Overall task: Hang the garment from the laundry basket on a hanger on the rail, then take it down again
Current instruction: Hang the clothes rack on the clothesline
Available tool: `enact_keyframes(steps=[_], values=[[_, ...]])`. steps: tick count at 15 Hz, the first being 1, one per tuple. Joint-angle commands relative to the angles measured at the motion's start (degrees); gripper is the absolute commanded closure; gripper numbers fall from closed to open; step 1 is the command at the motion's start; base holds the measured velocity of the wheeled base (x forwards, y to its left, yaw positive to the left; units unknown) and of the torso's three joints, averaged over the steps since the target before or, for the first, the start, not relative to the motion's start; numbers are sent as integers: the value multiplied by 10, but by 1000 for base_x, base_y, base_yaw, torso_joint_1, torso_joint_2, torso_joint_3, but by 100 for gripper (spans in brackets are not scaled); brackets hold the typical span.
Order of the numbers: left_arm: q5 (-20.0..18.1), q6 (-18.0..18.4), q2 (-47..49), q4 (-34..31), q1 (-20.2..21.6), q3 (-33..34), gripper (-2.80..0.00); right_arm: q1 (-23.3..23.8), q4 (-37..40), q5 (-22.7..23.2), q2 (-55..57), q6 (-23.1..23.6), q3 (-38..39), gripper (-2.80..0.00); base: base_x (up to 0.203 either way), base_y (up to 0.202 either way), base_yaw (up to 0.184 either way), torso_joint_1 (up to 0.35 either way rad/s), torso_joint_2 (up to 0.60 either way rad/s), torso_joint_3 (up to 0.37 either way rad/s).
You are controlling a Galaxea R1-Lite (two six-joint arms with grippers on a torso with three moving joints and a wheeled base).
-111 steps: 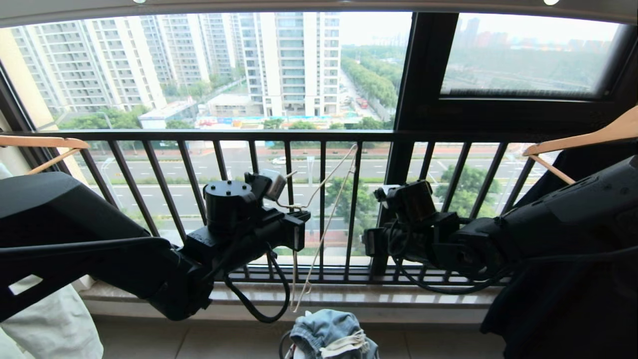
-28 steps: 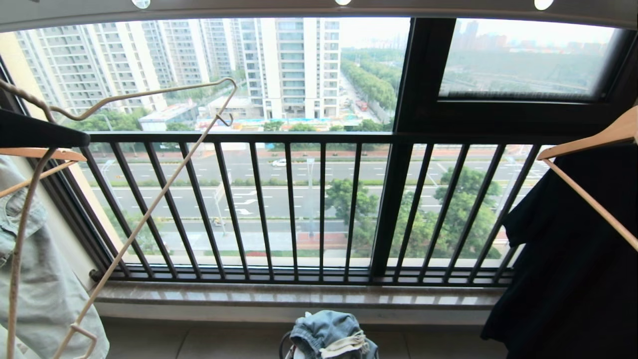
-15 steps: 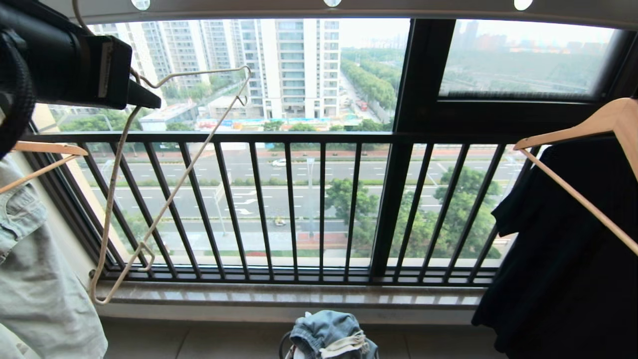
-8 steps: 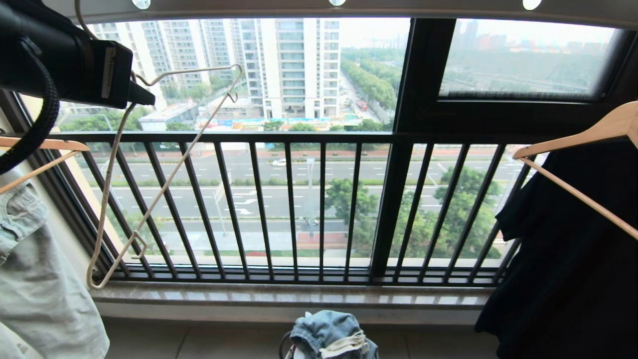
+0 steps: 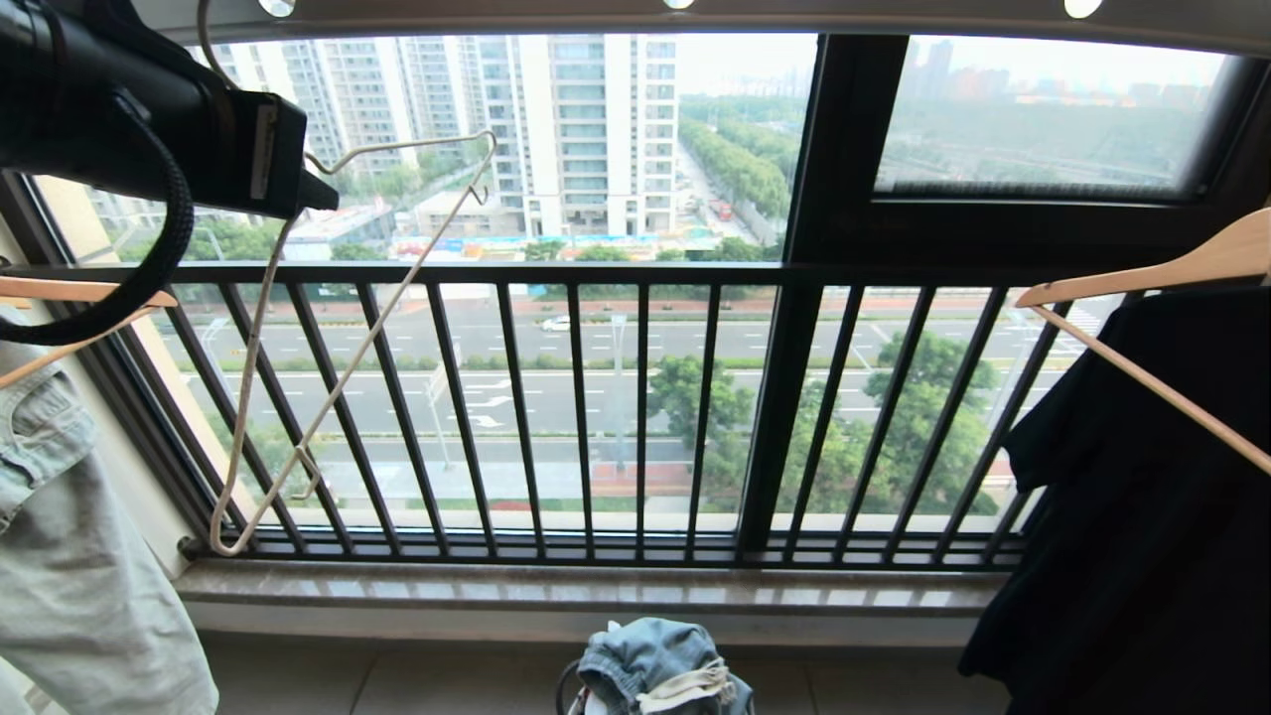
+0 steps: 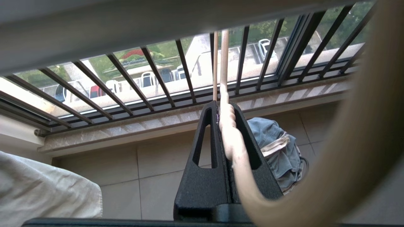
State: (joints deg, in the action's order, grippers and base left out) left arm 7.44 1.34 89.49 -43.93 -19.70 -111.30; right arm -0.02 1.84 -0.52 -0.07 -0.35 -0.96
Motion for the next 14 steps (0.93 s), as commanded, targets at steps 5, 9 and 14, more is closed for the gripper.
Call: enact_keyframes(steps=[5,9,14], values=[[1,1,11,-1,0,-1,0,-1,0,0,1,0,0,0,0,0,0,0,0,0],[1,4,10,-1,-1,-1,0,0,0,0,1,0,0,0,0,0,0,0,0,0],[1,13,9,-1,-1,0,-280,0,0,0,1,0,0,0,0,0,0,0,0,0]])
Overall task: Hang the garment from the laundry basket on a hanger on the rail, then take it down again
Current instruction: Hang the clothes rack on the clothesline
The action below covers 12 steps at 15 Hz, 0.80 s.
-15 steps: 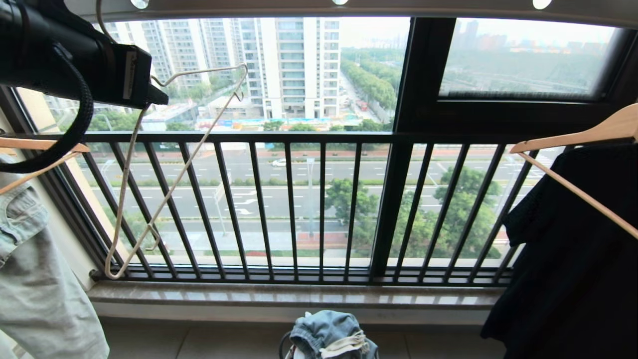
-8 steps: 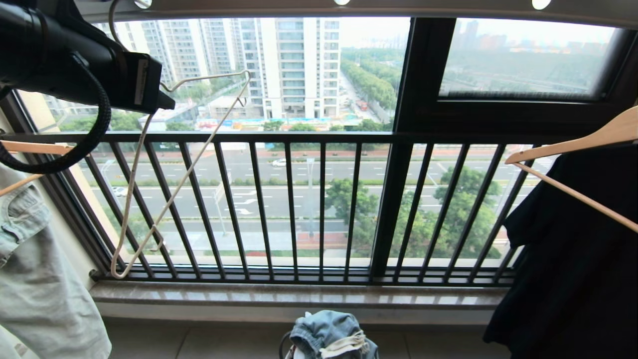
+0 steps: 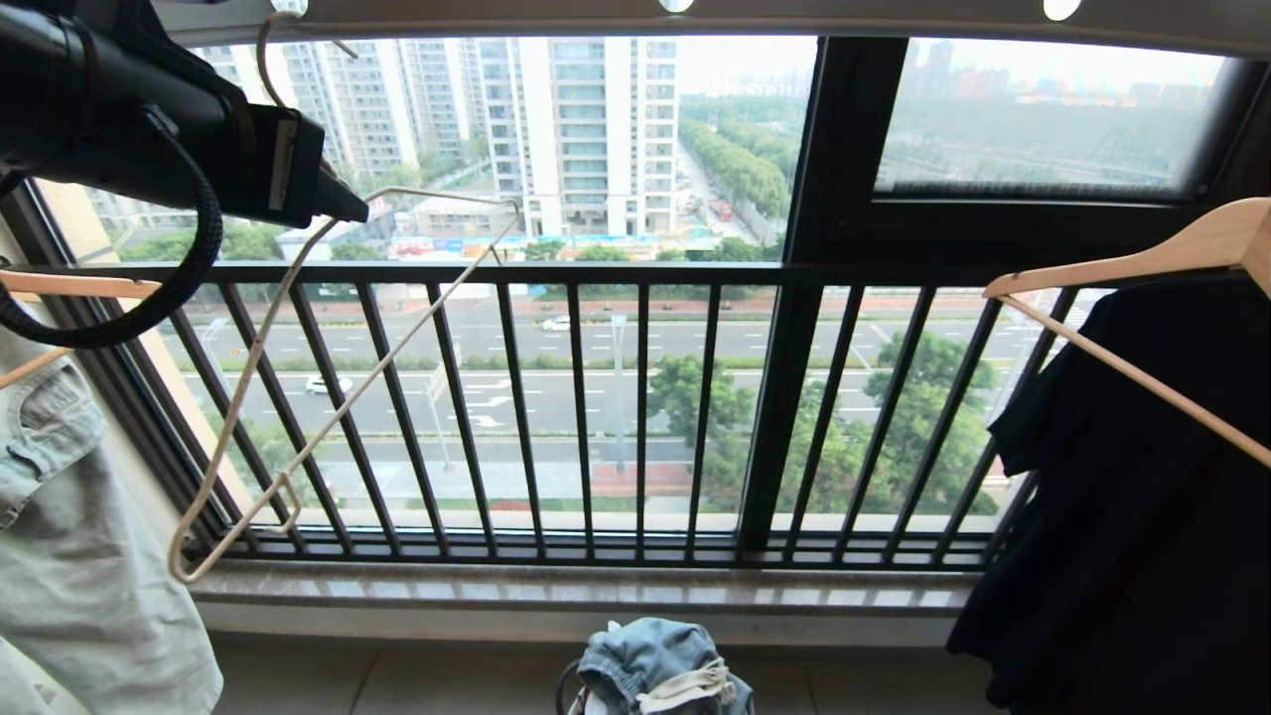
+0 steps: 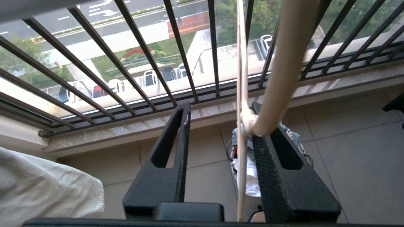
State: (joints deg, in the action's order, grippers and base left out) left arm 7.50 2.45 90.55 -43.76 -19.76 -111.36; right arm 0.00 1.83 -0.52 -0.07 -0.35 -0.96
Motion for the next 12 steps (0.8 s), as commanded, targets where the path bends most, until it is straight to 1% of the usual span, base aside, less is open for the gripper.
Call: enact_keyframes(steps=[1,4,7,8,10,12], values=[[1,2,-2,-4,0,1,-280,-1,0,0,1,0,0,0,0,0,0,0,0,0],[0,3,-13,-4,-1,1,-280,-1,0,0,1,0,0,0,0,0,0,0,0,0],[-2,0,-51,-9,-2,8,-280,-1,0,0,1,0,0,0,0,0,0,0,0,0],[-4,-2,-82,-12,-2,22,-280,-1,0,0,1,0,0,0,0,0,0,0,0,0],[-13,-12,-150,-13,-3,76,-280,0,0,0,1,0,0,0,0,0,0,0,0,0],[-19,-32,-216,-13,-3,127,-280,-1,0,0,1,0,0,0,0,0,0,0,0,0]])
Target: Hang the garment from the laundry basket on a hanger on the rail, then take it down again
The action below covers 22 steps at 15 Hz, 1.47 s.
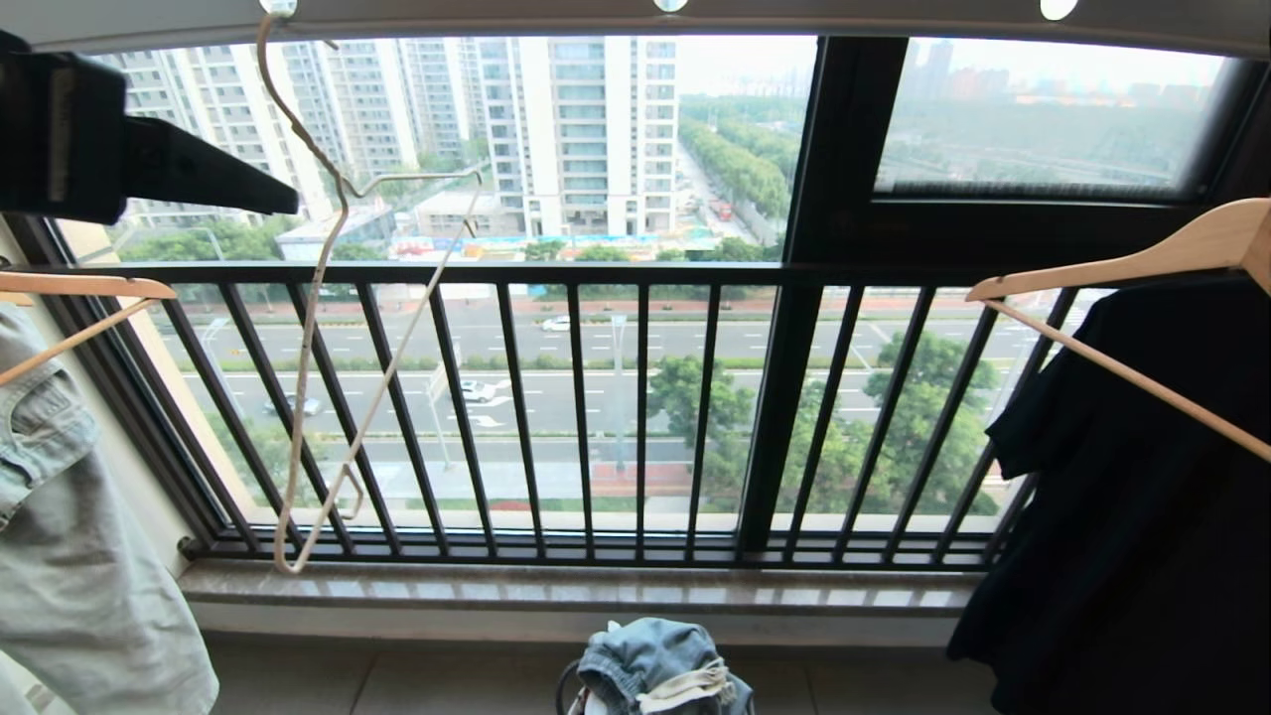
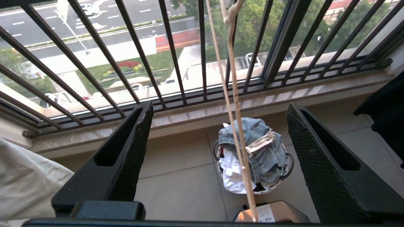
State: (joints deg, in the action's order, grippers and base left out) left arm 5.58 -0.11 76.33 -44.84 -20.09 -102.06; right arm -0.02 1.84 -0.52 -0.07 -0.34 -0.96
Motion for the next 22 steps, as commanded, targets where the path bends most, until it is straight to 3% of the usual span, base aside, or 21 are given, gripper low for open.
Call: enact_keyframes(steps=[1,2,6,10,15,17,20,22], values=[[-1,-13,-108,-2,0,57,-110,0,0,0,1,0,0,0,0,0,0,0,0,0],[-2,-16,-139,-3,0,78,0,0,0,0,1,0,0,0,0,0,0,0,0,0],[-5,-27,-274,-1,0,178,0,0,0,0,1,0,0,0,0,0,0,0,0,0],[-5,-83,-431,7,10,290,0,0,0,0,1,0,0,0,0,0,0,0,0,0],[-7,-116,-592,8,148,384,0,0,0,0,1,0,0,0,0,0,0,0,0,0],[-10,-118,-640,9,180,429,0,0,0,0,1,0,0,0,0,0,0,0,0,0],[-24,-105,-729,38,189,585,0,0,-1,0,1,0,0,0,0,0,0,0,0,0],[-23,-94,-749,104,191,709,0,0,-1,0,1,0,0,0,0,0,0,0,0,0]])
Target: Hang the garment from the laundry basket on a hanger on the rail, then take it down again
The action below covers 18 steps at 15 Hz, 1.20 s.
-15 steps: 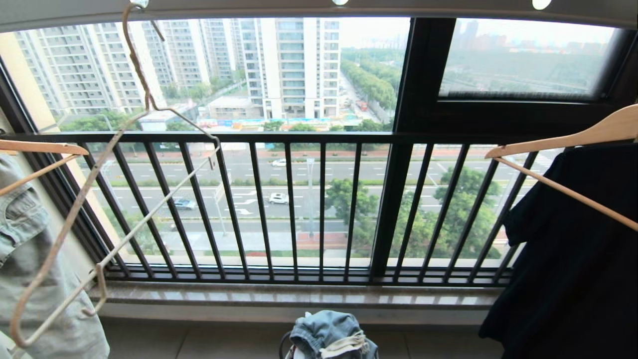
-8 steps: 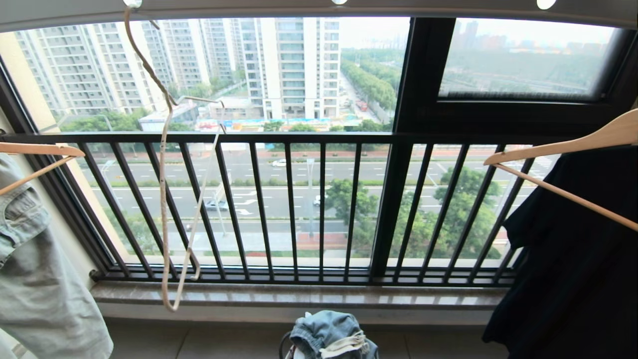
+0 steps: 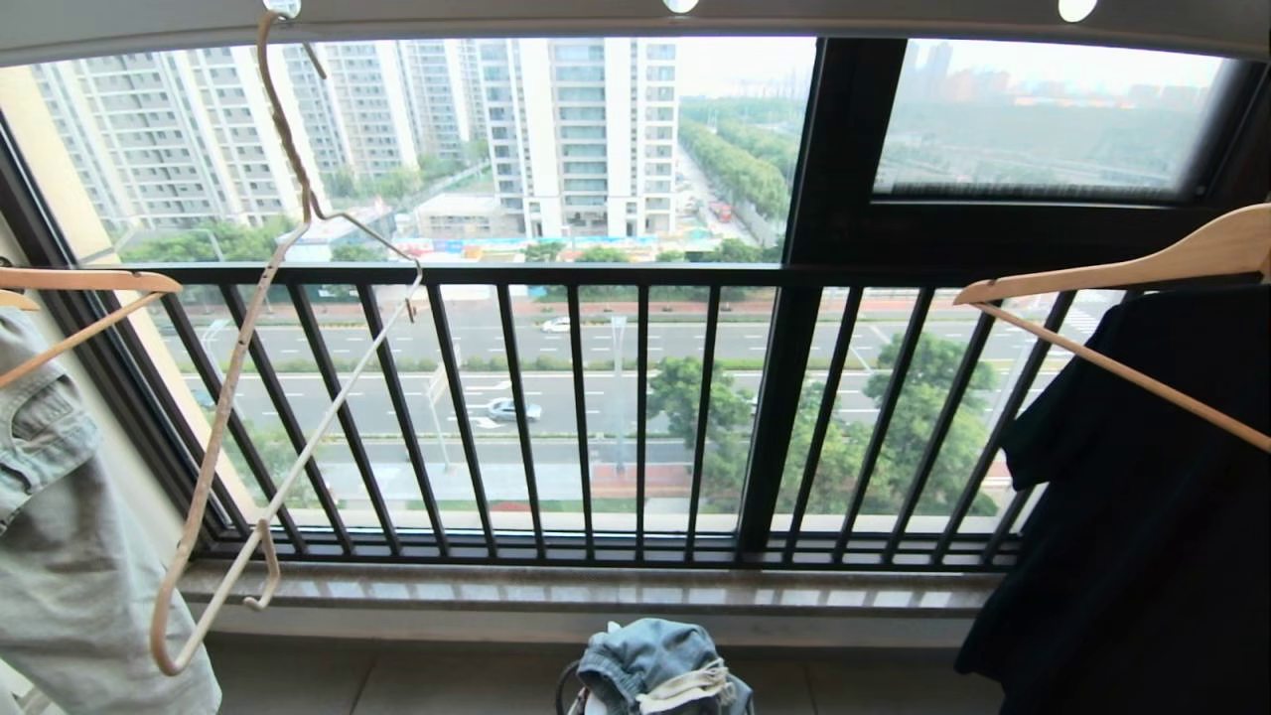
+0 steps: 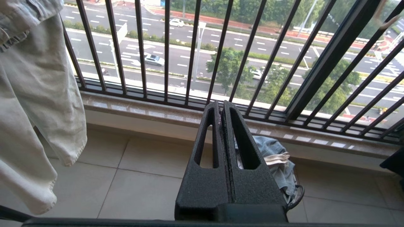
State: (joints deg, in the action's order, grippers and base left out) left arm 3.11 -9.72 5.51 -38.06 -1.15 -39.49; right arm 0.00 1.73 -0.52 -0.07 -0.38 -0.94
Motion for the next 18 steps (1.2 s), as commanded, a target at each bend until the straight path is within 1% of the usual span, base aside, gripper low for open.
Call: enact_keyframes(steps=[1,2,4,5,6,7,9,10,11,13,15,16,18], values=[[1,10,-46,94,2,144,0,-1,0,0,1,0,1,0,0,0,0,0,0,0],[1,23,-48,165,3,201,0,0,0,0,1,0,0,0,0,0,0,0,0,0],[0,76,-52,309,3,322,0,-1,0,0,1,-1,1,0,0,0,0,0,0,0],[-4,97,-53,380,3,366,0,0,0,0,1,0,1,0,0,0,0,0,0,0],[-11,111,-53,430,3,391,0,-1,-1,0,1,0,0,0,0,0,0,0,0,0],[-18,125,-54,433,4,395,0,0,0,0,1,0,1,0,0,0,0,0,0,0],[-26,153,-54,372,4,395,0,0,0,0,1,0,0,0,0,0,0,0,0,0],[-36,154,-54,367,4,394,0,0,0,0,1,0,0,0,0,0,0,0,0,0],[-45,154,-54,367,4,393,0,0,0,0,1,0,1,0,0,0,0,0,0,0],[-44,146,-54,368,4,394,0,-1,0,0,1,0,1,0,0,0,0,0,0,0],[-44,118,-54,368,4,393,0,0,0,0,1,0,0,0,0,0,0,0,0,0],[-41,111,-54,368,4,394,0,0,0,0,1,0,0,0,0,0,0,0,0,0],[-37,110,-54,368,4,394,0,0,0,0,2,0,1,0,0,0,0,0,0,0]])
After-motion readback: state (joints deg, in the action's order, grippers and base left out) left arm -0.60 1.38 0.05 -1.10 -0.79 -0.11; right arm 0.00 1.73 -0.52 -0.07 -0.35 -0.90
